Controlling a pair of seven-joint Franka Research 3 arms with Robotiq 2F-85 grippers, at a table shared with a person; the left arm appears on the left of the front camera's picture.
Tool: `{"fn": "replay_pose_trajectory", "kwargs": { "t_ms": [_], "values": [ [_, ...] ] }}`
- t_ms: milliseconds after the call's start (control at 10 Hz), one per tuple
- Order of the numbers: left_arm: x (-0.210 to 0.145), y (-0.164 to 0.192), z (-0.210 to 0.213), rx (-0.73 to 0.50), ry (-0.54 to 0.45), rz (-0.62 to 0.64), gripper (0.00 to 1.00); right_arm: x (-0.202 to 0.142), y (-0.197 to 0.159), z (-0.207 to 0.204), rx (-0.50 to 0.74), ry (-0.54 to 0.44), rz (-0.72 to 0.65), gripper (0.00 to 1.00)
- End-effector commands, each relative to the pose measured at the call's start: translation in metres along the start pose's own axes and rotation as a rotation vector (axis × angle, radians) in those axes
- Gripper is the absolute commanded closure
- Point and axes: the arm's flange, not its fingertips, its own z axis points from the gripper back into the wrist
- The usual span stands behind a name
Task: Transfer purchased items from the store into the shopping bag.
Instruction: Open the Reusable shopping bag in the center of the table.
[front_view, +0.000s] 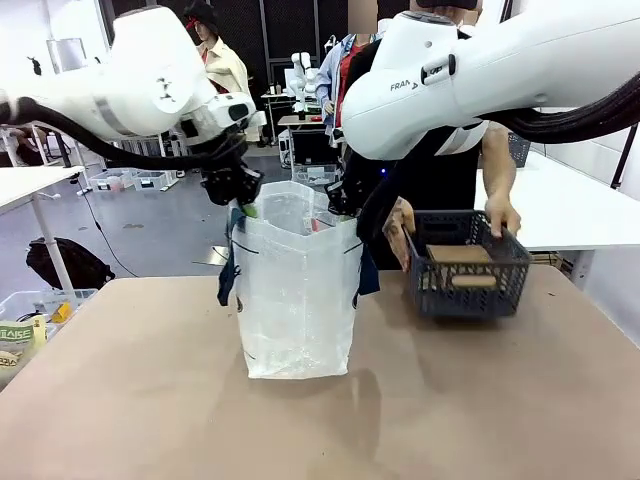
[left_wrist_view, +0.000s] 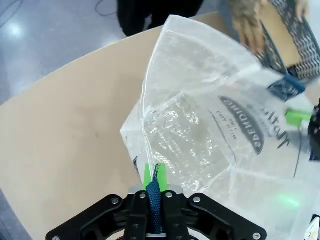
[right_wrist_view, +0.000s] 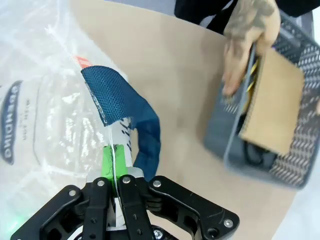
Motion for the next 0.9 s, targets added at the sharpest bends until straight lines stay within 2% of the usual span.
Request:
{"fn": "replay_pose_trajectory", "kwargs": {
  "t_ms": [0, 100, 300, 600, 700, 800],
  "values": [
    [-0.042, 0.023, 0.007, 0.040, -0.004, -0.035, 1.00, 0.000, -0.004, -0.006, -0.027, -0.018, -0.052, 1.00],
    [-0.053, 0.039, 0.007, 0.034, 0.007, -0.040, 1.00, 0.002, -0.008, -0.009, -0.033, -0.024, -0.075, 1.00],
    [-0.064, 0.047, 0.006, 0.021, -0.017, -0.055, 1.00, 0.007, -0.009, -0.014, -0.020, -0.019, -0.085, 1.00],
    [-0.055, 0.040, -0.007, 0.043, -0.001, -0.118, 1.00, 0.015, -0.003, -0.023, -0.062, -0.009, -0.074, 1.00],
    [-0.051, 0.039, -0.013, 0.047, -0.003, -0.156, 1.00, 0.017, -0.002, -0.026, -0.078, 0.022, -0.050, 1.00],
    [-0.058, 0.041, -0.001, 0.042, 0.013, -0.075, 1.00, 0.004, -0.010, -0.017, -0.029, 0.003, -0.060, 1.00]
  ]
}}
